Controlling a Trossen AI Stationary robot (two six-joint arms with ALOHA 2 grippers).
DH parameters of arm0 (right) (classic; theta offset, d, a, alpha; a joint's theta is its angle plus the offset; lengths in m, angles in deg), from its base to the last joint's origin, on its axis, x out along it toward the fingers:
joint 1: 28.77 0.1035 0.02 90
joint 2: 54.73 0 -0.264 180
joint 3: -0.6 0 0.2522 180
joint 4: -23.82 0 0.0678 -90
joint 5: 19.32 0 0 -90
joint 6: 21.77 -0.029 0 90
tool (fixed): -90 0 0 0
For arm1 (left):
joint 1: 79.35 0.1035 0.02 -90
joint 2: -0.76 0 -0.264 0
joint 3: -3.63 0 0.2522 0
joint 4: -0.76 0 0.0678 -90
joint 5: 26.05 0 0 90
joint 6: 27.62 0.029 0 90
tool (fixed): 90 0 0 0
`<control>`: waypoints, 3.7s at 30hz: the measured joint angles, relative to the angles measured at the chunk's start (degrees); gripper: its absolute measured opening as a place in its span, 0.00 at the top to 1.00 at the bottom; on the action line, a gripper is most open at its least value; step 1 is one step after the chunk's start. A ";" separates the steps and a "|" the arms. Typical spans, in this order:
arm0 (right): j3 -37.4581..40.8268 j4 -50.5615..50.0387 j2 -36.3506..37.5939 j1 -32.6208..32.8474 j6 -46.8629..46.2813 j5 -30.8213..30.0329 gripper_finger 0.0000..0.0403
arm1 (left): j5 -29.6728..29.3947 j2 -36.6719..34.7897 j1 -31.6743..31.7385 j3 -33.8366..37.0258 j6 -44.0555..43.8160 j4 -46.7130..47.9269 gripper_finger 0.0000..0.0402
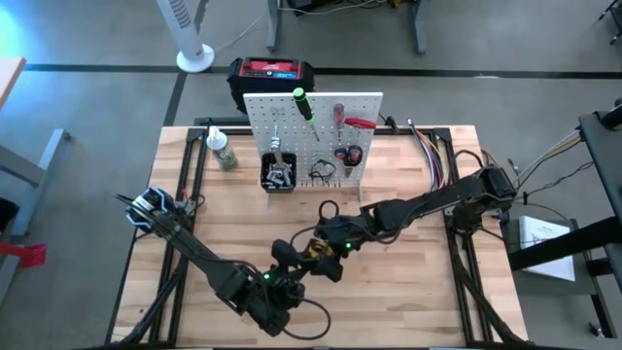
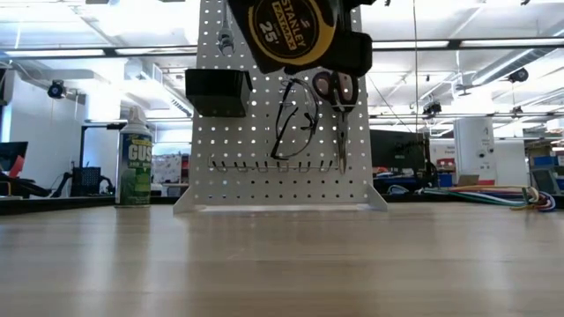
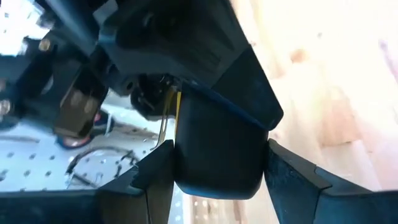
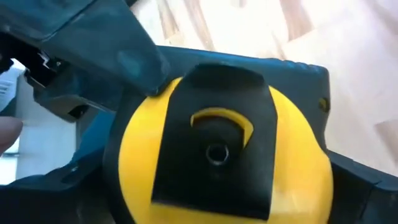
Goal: Hang tools onto peg board
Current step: Hang the yellow measuring tape on the pegboard
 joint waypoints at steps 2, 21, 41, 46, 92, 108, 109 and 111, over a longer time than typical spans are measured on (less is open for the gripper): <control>-0.10 -0.30 0.54 0.00 1.32 -1.74 0.07 | -1.47 -0.39 -0.25 0.00 -2.38 1.46 0.52; 1.11 -8.57 8.38 7.23 12.93 -17.07 0.05 | -7.82 -4.62 -2.90 1.82 -37.50 21.92 1.00; 7.74 11.31 -5.32 4.28 13.79 -32.99 0.05 | -6.10 -7.07 -6.24 17.01 -79.06 37.77 0.98; 6.69 18.67 -4.57 3.20 8.94 -38.91 0.07 | -10.39 -10.07 -9.09 24.37 -103.01 48.70 1.00; -52.99 -28.84 -33.10 -0.63 -35.42 -64.86 0.11 | -10.16 -32.63 -0.60 62.55 -113.96 38.31 1.00; -55.47 -28.51 -33.16 -2.37 -30.42 -67.54 0.11 | -11.15 -32.38 -0.60 62.53 -110.71 36.28 1.00; -55.40 -28.46 -33.16 -2.43 -30.40 -67.62 0.11 | -11.15 -32.38 -0.60 62.53 -110.71 36.28 1.00; -55.14 -28.68 -33.24 -2.45 -30.22 -67.80 0.11 | -11.15 -32.38 -0.60 62.53 -110.65 36.28 1.00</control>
